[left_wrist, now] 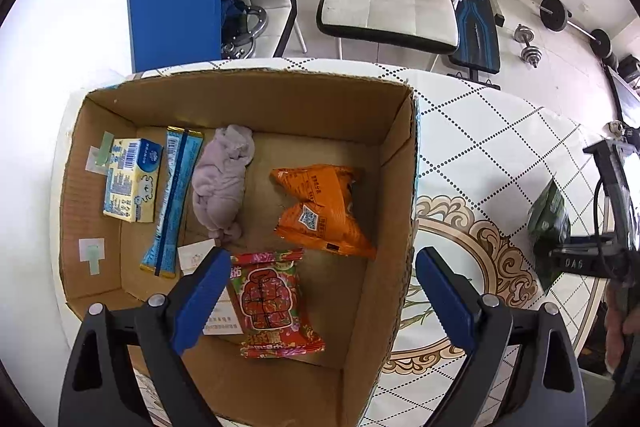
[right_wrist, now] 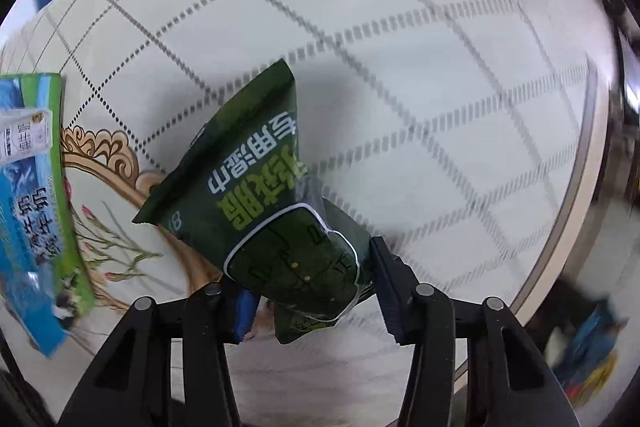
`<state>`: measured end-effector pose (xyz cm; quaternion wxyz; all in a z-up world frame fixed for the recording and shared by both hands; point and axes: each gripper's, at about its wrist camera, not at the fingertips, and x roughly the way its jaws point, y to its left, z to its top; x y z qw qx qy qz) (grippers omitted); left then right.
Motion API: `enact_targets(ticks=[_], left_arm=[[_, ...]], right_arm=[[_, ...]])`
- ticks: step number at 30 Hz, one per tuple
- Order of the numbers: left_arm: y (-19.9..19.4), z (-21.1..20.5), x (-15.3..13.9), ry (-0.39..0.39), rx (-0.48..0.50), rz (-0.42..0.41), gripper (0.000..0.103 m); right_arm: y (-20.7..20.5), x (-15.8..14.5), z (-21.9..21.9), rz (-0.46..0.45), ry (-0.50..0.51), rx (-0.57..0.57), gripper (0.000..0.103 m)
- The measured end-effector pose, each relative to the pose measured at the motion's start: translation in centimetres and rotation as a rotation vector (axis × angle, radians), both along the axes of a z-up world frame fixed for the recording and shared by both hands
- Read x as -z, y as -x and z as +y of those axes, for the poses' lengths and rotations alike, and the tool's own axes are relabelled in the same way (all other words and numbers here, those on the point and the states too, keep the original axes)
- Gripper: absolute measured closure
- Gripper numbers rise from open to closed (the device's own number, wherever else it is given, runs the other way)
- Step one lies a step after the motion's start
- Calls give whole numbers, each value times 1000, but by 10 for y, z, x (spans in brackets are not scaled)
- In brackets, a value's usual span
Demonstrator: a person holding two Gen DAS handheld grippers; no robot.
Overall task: Organize soft objects
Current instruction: 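Grasp the green snack bag with the right tool, then carry the green bag into the box and open the right tool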
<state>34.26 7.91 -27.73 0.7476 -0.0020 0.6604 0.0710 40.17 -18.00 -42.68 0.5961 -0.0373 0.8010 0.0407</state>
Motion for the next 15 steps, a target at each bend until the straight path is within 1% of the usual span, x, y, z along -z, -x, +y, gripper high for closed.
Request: enact_targets(ticks=[2,5,8,12,15], left_arm=[[5,3,-5,-2,8,-12,8],[19,14,-15,-6,25,-38,8],[35,30,-22,0,42,-40,8],[59,62,-40,-5,56,-55,8],[73,88,-59,9,54,-71,8]], right_arm=[[11,-7,1,-15,-9,59,58],[27,-21,3,-37,-89,145,62],[45,-39,8,-64,-149,210,64],[66,-81,30,-116,-249,247,64],[78,-121,64,-159,-319,241,64]])
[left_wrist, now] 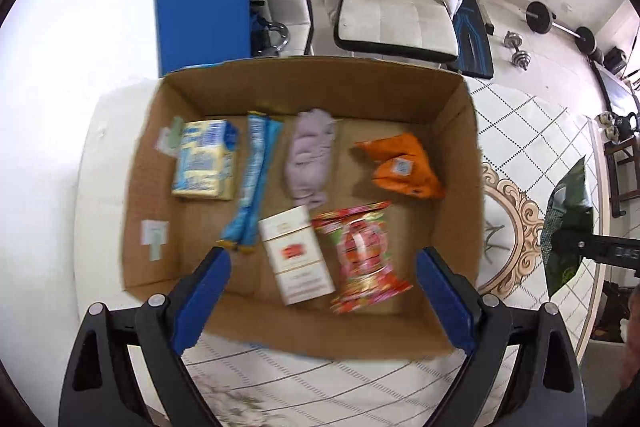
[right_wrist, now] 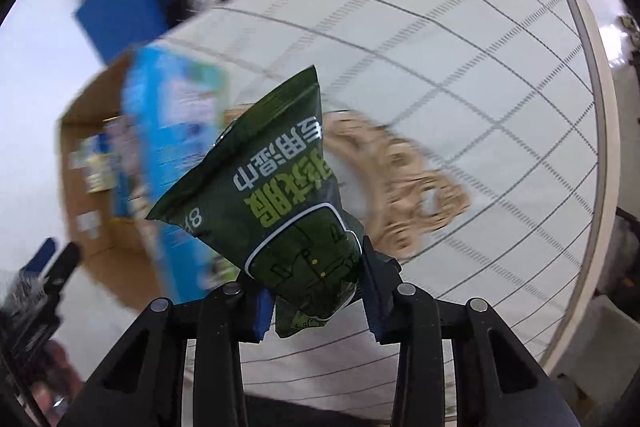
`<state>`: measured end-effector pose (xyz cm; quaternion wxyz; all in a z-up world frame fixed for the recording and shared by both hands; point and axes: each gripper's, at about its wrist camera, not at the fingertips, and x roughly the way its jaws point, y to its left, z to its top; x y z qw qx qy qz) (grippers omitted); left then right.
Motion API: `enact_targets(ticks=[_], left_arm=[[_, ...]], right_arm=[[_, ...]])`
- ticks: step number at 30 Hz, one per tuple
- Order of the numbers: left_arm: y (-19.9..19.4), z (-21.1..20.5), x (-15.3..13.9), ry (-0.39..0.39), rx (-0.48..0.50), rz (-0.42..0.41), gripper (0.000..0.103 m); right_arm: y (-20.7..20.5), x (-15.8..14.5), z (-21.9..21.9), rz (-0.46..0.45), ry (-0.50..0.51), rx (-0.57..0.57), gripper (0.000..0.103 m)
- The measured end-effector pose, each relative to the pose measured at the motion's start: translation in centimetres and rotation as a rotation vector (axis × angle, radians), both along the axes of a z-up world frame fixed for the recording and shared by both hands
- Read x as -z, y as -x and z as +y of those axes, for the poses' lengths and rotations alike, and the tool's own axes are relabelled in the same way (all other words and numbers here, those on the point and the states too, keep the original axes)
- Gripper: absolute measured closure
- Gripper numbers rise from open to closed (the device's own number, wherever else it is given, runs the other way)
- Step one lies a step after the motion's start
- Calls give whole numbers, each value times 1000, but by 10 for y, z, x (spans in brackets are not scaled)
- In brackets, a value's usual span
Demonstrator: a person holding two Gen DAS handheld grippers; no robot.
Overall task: Organize soft objects
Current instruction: 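Carry the green bag into the box and open the right tool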
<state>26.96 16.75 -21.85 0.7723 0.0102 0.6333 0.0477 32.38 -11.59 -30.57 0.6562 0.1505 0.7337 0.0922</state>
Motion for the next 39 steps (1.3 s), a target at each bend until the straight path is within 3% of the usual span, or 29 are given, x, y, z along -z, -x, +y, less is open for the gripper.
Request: enact_targets(ticks=[6,10,14,21,33,36,39], left_arm=[[15,53,-32,9,-4,-42,8],[15,89,-34,-25,-18,-50,8],[15,124,-24,-74,-49,-42,8],[11,166,2,-132,-78,-6,8],[2,204,34,-164,-107,57,8],[1,208,37,-145,-115,68,8],[1,209,35,-138,-113,66,8]], right_arm=[[33,-73,104,-82,-113,-58,64],[42,-86,171,-85,-164,-116,64],[42,-69,237,-37,-215,-125,64],[30,-19,294,38,-254,-107,64],[13,35,348,113,-294,-142,64],[12,43,350,129,-323,-138,61],[12,46,348,147,-339,-143,50]])
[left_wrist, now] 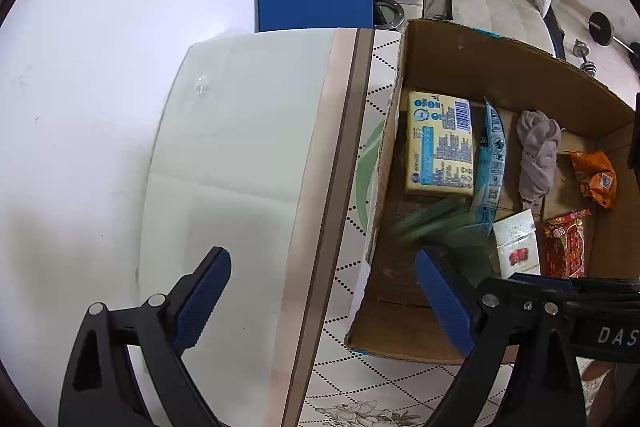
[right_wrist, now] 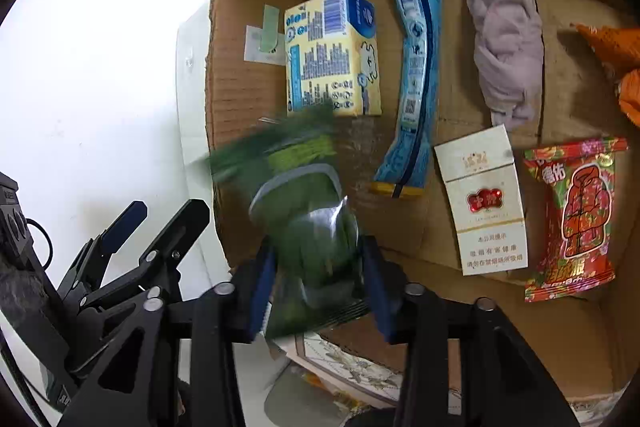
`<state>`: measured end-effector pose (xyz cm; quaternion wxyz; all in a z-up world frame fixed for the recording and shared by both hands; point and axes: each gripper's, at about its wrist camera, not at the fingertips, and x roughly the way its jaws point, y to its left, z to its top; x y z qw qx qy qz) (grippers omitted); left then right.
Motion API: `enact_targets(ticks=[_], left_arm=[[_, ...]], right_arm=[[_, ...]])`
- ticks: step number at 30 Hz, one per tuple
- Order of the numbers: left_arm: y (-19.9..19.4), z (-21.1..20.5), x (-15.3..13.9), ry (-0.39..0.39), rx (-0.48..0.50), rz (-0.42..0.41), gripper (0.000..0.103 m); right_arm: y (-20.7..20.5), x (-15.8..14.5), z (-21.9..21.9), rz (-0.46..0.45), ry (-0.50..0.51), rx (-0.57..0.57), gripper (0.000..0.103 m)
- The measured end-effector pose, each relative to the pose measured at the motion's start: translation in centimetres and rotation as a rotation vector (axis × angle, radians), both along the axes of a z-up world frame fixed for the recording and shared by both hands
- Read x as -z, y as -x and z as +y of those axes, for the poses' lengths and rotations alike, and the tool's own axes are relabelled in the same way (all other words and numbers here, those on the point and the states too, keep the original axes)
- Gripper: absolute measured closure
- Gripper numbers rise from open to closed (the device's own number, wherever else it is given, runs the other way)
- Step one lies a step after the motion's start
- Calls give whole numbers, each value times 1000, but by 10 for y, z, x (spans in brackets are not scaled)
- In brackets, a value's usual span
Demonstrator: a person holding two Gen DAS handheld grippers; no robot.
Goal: Organize soft objects
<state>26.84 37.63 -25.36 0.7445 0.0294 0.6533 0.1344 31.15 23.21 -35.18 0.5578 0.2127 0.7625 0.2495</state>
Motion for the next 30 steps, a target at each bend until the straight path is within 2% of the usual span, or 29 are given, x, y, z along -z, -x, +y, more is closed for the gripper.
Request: enact_targets(ticks=[2,7,10,13,16,18,19,24,30], left_arm=[[0,-3,-1,11,4,-4,8],[0,-16,-10,52,14,-23,8],[2,-29,-17,86,22,-35,8],[6,-46,-23,120,34,-51,8],[9,-64,-27,154,51,-61,8],[11,-76,-29,173,58,-63,8],[12,-80,-31,181,58,-67,8],[22,-99,-40,203,66,-88,9],[44,-118,-76,203,94,-150,9]], right_arm=[[-1,-4,-10,-16,22,3,40],[4,-31,-36,-106,121,16,40],[9,-49,-56,-176,213,27,40],[11,-66,-84,-245,323,55,27],[20,-79,-109,-289,408,67,25],[25,-84,-117,-312,465,63,17],[28,-86,-121,-327,496,69,10],[48,-101,-143,-393,578,79,7],[77,-131,-159,-458,629,123,6]])
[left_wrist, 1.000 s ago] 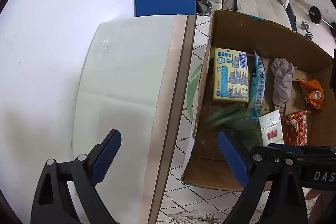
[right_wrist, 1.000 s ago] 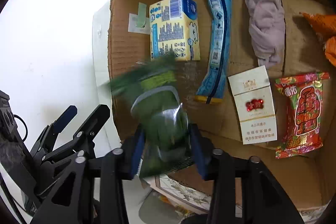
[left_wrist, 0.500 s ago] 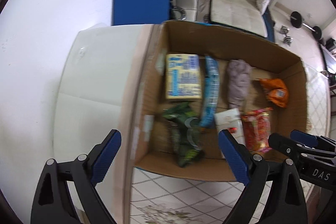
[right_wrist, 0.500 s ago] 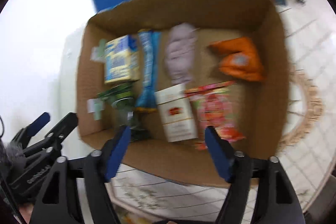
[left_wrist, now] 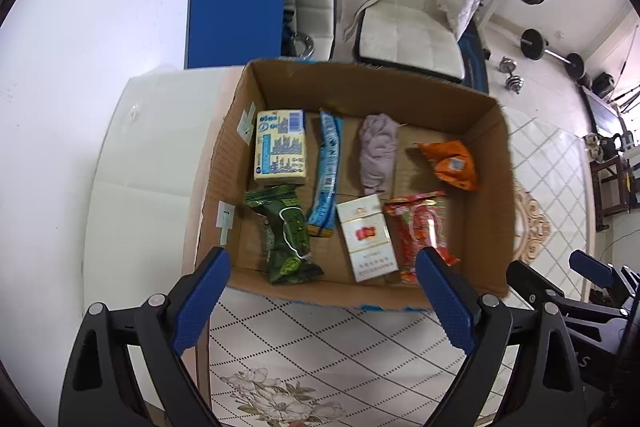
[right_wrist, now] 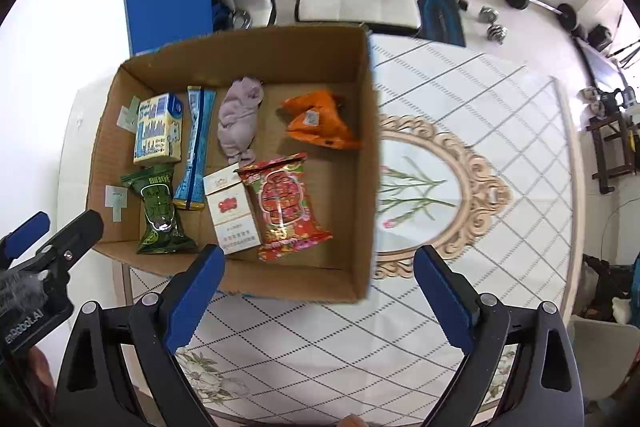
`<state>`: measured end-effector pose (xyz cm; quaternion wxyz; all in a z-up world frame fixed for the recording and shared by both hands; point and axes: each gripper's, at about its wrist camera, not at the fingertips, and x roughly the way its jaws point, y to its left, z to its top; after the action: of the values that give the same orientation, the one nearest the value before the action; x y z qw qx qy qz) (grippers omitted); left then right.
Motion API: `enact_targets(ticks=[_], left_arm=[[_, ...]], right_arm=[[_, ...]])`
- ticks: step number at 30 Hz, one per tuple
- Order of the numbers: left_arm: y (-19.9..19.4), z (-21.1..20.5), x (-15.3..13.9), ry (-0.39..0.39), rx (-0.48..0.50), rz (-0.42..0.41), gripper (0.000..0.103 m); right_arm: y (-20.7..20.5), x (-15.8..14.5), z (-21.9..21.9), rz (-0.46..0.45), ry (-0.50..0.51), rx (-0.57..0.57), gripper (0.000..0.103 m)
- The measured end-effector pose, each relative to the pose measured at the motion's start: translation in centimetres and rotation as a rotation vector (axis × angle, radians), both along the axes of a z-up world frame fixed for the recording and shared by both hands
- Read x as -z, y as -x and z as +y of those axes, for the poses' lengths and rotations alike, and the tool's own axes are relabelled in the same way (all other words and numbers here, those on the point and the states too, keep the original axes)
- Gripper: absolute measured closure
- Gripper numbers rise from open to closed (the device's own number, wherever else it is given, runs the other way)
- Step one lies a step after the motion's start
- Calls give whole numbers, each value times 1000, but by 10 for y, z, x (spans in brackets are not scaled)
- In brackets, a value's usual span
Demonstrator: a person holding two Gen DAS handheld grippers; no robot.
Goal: Organize soft objects
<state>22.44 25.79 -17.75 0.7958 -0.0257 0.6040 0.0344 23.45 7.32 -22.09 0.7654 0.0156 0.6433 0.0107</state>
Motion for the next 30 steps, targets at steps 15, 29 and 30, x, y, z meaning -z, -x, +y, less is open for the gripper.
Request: enact_targets(ticks=[15,29,30], left_arm=[[78,-38,-125,-24,80,-168,8],[141,-43,-178,-21,49,-178,8],[144,-42,-181,-20,46,-182,8]], right_arm=[[105,-152,-46,-233,-24,39,6],[175,-245,-64,-355,11,45,6],[177,-249,-64,-360,10,44,6]])
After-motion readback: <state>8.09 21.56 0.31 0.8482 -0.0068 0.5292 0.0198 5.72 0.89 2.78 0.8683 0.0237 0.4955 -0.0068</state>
